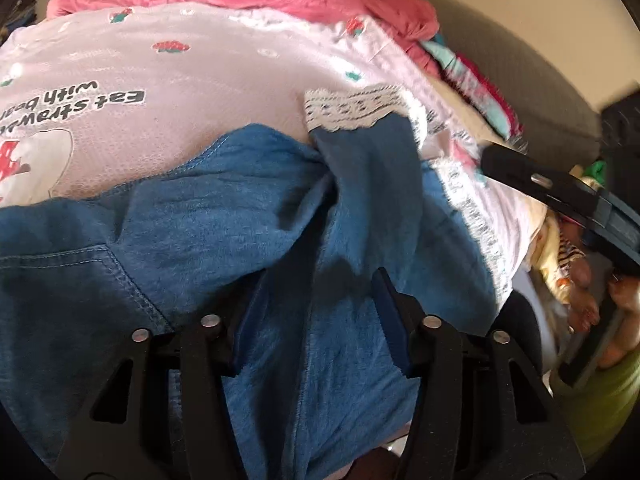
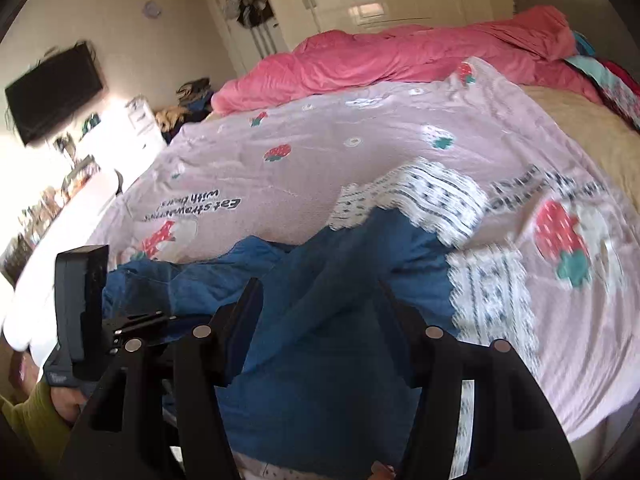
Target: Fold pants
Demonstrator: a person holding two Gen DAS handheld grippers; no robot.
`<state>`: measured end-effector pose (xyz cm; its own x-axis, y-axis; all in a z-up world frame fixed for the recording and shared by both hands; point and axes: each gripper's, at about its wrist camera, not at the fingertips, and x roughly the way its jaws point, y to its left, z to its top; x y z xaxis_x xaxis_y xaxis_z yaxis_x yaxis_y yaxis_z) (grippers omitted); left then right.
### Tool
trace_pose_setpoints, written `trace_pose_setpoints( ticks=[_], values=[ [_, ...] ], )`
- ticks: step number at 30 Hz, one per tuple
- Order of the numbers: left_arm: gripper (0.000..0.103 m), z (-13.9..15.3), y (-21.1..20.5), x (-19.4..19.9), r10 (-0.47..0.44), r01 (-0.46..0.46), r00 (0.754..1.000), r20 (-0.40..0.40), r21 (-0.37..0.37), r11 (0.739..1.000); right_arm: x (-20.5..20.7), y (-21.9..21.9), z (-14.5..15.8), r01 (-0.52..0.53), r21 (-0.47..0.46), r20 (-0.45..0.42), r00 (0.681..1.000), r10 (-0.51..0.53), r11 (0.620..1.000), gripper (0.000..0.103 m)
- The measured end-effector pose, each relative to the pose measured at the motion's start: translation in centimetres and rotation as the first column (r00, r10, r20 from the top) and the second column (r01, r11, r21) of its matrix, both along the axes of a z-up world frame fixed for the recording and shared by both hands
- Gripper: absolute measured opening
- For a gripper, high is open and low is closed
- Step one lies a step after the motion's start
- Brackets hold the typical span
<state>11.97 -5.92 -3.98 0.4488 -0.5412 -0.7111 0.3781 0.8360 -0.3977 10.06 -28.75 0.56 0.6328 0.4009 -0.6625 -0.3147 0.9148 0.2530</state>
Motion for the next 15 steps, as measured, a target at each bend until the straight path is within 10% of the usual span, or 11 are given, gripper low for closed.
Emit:
trace_pose_setpoints(
  ticks=[6,15],
  values=[
    [0.014,-0.1,-1.1,-1.0,-0.084,0.086,0.996,0.029,-0.084,0.993,7.4,4.7,-1.7,-0.044,-0.139,-0.099,0.995,0.031,0.989,0.056],
    [0.013,0.2,-2.5,-2.1,-0.13,0.134,0.99,0.055,-0.098,0.986,15.2,9.1,-5.7,0.005,-0.35,-0.194,0.978,-0.078,0.937,0.056]
  ],
)
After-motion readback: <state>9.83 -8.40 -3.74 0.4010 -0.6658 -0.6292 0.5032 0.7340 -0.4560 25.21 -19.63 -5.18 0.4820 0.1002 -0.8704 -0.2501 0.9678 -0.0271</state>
